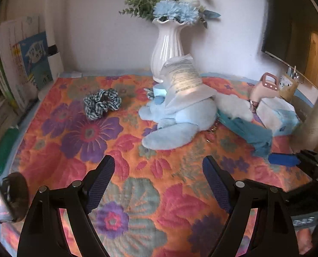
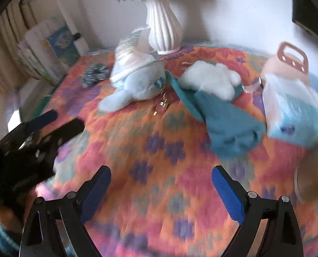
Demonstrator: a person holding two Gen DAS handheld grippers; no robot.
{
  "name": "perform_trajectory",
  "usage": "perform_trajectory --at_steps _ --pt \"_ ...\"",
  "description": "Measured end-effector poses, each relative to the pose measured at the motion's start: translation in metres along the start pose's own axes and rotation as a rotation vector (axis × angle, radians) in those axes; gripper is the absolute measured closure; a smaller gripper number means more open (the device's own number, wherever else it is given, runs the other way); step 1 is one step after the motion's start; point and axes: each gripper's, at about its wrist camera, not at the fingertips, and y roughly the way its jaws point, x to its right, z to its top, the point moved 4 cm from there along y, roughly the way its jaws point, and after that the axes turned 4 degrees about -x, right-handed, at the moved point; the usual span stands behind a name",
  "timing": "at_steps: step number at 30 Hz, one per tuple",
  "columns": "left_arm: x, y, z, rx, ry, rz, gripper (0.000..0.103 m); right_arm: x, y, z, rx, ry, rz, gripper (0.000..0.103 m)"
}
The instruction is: Organize soft objects
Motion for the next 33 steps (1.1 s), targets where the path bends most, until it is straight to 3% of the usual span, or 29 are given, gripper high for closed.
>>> perform_trajectory --at_steps 4,8,11,15,19,22,33 --pt "-0.007 0.016 0.010 0.024 0.001 0.070 0.021 0.005 0.024 0.020 0.002 0.023 -0.034 0.009" --pt "-0.021 0.032 0.009 0.004 -0.057 0.024 0.021 0.017 0.038 0.030 0.020 0.074 -0.071 0.008" --pt "-0.024 0.034 0.007 -0.005 -0.070 -0.011 0.021 0.009 0.051 0.034 0.002 0.016 -0.152 0.000" --pt "-0.024 0.032 0.006 0.009 -0.075 0.021 0.021 -0.001 0.051 0.034 0.024 -0.032 -0.249 0.000" --pt "-0.027 0.035 0.005 -0.012 -0.091 -0.004 0.021 0.011 0.050 0.029 0.059 0.033 -0.169 0.000" --pt "-0.030 0.036 0.005 -0.013 -0.104 -0.011 0.021 0.006 0.052 0.029 0.052 0.011 -0.206 0.000" --pt "-0.031 0.037 0.004 -0.012 -0.105 -0.017 0.021 0.008 0.053 0.030 0.053 0.018 -0.196 0.000"
